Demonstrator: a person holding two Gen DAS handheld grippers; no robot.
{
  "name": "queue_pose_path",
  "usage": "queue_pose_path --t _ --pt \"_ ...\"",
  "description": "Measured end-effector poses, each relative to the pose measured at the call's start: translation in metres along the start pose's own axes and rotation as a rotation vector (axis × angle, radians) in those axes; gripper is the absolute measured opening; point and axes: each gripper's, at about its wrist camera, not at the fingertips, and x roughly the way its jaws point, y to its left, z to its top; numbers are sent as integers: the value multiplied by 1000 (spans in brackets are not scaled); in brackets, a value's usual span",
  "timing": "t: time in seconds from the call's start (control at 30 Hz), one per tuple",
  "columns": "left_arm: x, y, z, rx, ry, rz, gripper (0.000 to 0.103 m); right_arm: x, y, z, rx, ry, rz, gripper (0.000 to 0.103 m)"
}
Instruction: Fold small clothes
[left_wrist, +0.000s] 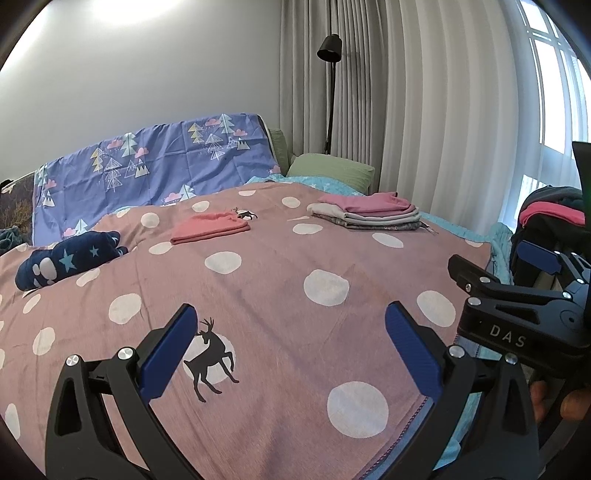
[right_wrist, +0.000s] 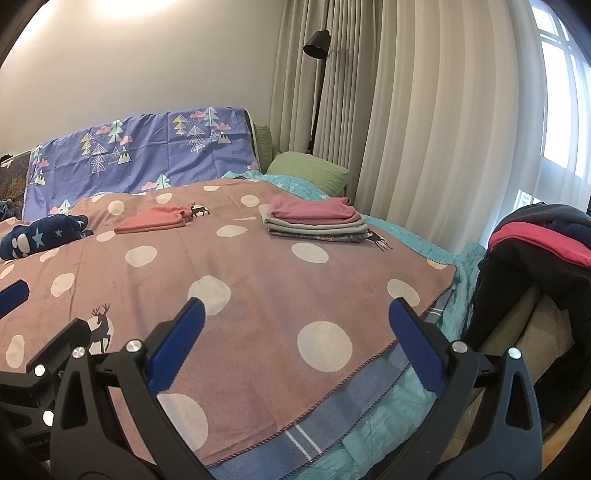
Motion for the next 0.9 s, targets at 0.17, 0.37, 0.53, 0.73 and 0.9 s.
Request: queue_pose_path --t 0.17,0.37,0.53,0.73,0.9 --pt "0 0 0 0 0 -1 102 0 0 0 0 0 -2 101" --pt "0 1 0 0 2 1 102 1 -2 -4 6 4 -5 101" --pt "2 3 -6 6 9 10 102 3 -3 -5 14 8 -4 101" --pt "6 9 -7 -1 23 22 102 11 4 -9 7 24 7 101" --pt "11 9 -9 -1 40 25 102 18 5 -9 13 35 4 101"
